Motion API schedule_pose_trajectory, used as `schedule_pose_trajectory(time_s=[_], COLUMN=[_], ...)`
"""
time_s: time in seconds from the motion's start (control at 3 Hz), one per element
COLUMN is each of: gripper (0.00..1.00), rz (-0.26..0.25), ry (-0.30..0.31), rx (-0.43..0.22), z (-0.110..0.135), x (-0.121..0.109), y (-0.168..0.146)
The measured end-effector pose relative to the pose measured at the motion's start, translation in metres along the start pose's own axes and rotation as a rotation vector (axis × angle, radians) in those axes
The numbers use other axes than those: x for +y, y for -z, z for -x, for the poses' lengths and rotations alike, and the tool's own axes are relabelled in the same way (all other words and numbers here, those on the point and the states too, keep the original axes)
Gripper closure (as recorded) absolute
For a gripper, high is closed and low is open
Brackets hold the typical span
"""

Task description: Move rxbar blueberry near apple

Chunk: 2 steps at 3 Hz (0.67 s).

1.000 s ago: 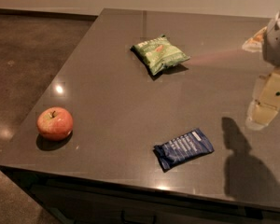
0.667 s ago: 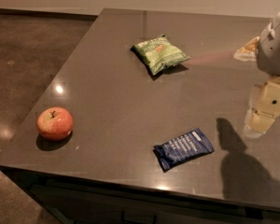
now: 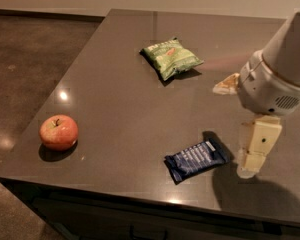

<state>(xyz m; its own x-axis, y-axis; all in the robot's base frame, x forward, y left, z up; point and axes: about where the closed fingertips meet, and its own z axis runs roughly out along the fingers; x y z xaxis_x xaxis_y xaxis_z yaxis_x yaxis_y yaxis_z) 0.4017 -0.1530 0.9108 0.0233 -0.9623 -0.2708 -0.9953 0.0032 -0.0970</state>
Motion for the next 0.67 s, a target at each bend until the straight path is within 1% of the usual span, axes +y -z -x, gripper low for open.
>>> schedule_pose_trajectory(time_s=[0.33,0.67], gripper=[0.00,0.00], rz=[0.042,0.079], ry=[0.055,0.104], rx=[-0.019,-0.025], z=[0.015,0.025], x=[0.008,0.015], y=[-0.018,-0.036])
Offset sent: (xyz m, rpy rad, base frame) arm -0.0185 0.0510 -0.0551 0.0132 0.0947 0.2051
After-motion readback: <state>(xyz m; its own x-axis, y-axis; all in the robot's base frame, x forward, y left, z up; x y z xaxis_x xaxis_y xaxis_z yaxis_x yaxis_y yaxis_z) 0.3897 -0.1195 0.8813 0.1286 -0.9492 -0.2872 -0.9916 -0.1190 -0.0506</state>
